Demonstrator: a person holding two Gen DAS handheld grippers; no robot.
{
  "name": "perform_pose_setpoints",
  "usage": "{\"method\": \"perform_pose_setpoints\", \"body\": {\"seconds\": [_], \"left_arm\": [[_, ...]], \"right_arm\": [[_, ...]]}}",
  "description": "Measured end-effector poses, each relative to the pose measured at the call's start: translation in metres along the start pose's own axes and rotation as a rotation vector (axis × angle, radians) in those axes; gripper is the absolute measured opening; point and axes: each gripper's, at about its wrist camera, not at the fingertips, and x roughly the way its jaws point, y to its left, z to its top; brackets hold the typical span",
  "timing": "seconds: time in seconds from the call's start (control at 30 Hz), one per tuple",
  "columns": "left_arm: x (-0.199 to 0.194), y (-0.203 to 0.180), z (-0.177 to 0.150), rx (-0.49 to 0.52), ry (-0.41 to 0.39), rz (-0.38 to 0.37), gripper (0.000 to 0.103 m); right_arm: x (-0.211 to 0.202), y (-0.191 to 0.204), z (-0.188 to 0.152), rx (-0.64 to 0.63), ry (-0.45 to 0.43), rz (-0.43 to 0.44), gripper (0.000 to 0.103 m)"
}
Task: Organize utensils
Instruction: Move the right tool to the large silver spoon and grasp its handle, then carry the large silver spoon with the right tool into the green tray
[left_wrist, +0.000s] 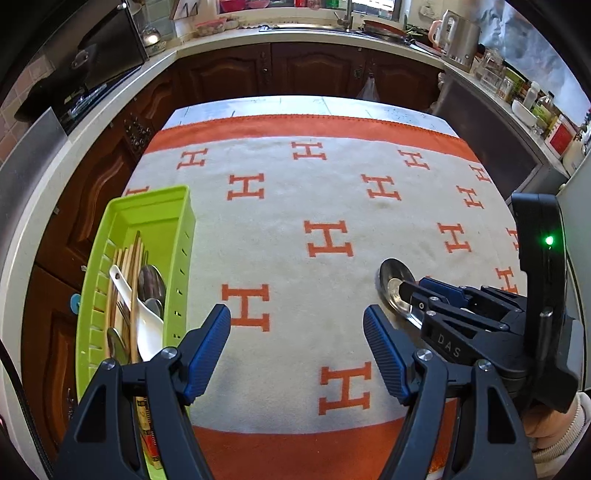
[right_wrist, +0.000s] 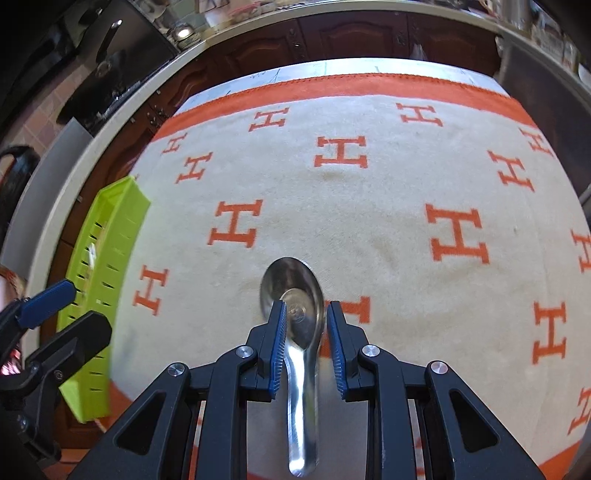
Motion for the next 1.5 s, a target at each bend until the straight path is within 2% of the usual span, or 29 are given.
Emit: {"method": "perform_pose_setpoints", "body": {"seconds": [0.07, 0.27, 0.37, 0.43, 0.47, 0.7, 0.9, 1.33, 1.5], "left_arm": [[0.004, 0.003, 0.001, -0.011, 0.002, 0.010, 0.073], [0.014, 0.008, 0.002, -0.041, 0.015, 0.012, 0.073], [0.016, 0.010, 0.002, -0.045, 0.018, 0.014, 0.073], [0.015, 0.011, 0.002, -0.050, 0.016, 0.015, 0.073], [0.015, 0.011, 0.001, -0.052, 0.014, 0.015, 0.073], [0.009, 0.017, 0.000, -0.063, 0.003, 0.014, 0.073], [-0.006, 0.023, -0.002, -0.067, -0.031, 0.018, 0.073], [-0.047, 0.077, -0.013, -0.138, -0.121, 0.061, 0.073], [-0.060, 0.112, -0.019, -0.182, -0.154, 0.099, 0.082]], "right_arm": [[0.006, 0.000, 0.000, -0.020, 0.004, -0.012, 0.023], [0.010, 0.017, -0.005, -0.149, -0.057, -0.095, 0.022], [0.012, 0.026, -0.008, -0.195, -0.087, -0.135, 0.017], [0.012, 0.027, -0.008, -0.202, -0.096, -0.142, 0.007], [0.012, 0.026, -0.008, -0.195, -0.098, -0.141, 0.007], [0.000, 0.018, -0.005, -0.123, -0.086, -0.071, 0.001], [-0.024, 0.022, -0.004, -0.070, -0.071, 0.008, 0.001], [-0.085, 0.077, 0.004, -0.047, -0.107, 0.112, 0.001], [-0.093, 0.110, 0.011, -0.039, -0.087, 0.153, 0.001]]}}
